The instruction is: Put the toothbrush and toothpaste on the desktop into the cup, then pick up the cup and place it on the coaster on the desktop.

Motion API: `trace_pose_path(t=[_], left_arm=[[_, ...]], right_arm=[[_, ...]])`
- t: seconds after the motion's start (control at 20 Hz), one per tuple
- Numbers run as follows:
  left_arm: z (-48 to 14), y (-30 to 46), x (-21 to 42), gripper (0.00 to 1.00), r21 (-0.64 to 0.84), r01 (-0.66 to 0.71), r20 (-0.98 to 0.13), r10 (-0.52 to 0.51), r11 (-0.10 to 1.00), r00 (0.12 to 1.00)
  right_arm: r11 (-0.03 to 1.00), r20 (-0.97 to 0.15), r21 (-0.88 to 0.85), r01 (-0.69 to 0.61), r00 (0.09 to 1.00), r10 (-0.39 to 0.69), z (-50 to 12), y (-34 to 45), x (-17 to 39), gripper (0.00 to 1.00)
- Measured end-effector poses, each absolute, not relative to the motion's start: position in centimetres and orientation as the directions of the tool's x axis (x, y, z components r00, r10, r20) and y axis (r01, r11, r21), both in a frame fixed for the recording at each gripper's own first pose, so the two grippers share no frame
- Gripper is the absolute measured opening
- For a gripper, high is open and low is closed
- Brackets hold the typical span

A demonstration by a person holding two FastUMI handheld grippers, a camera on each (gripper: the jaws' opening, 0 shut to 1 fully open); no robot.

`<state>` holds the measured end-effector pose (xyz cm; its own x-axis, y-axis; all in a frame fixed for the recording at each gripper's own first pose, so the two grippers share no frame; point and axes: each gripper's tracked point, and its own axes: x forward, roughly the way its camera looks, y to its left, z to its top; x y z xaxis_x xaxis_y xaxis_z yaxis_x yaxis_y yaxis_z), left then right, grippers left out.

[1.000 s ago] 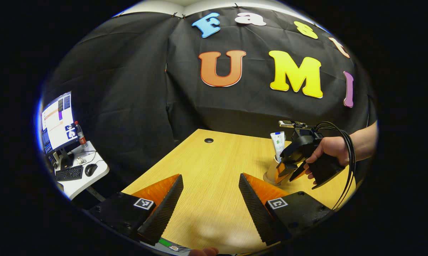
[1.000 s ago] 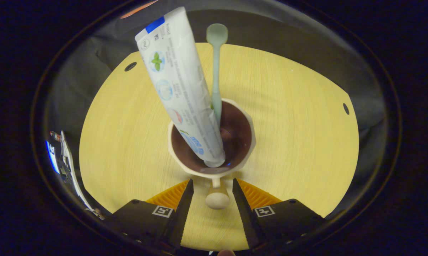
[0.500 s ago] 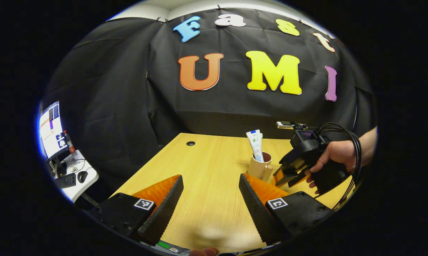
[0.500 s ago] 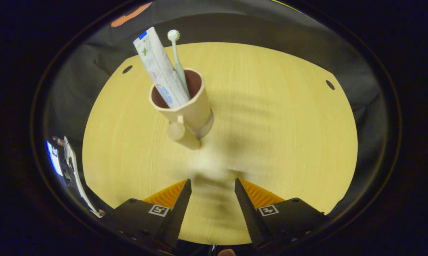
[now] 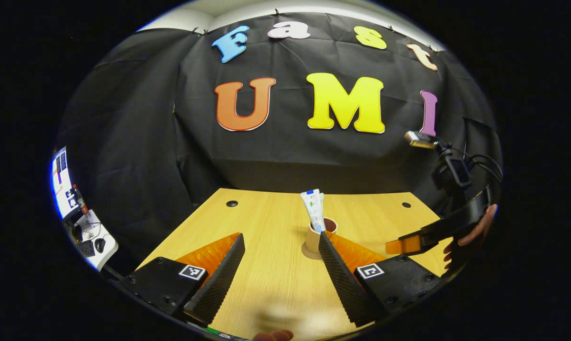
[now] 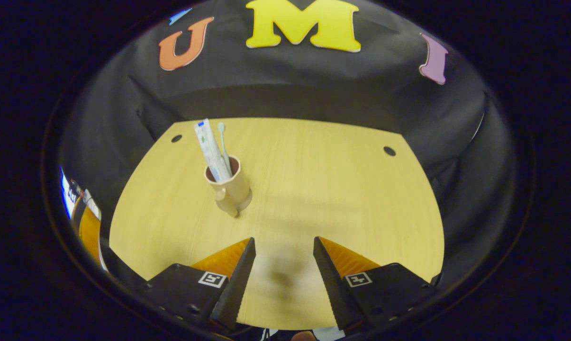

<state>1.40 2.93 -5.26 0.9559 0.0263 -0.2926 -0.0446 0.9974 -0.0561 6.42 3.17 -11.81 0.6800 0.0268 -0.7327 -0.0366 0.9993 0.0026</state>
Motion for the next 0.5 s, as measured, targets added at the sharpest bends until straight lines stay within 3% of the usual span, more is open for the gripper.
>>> trace_pose_path(t=[0.3, 0.5], left_arm=[[-1.2, 0.3, 3.2, 0.99, -0.062, -0.003, -0.244, -0.012, 0.998, 0.97], [0.8, -0.7, 3.3, 0.99, -0.076, 0.01, -0.21, -0.026, 0.997, 0.977]], right_arm=[[0.998, -0.486, -0.05, -0.026, 0.874, -0.002, -2.0, 1.1, 4.5, 0.76], [0.999, -0.337, -0.045, -0.01, 0.941, -0.006, 1.0, 0.3, 3.0, 0.81]])
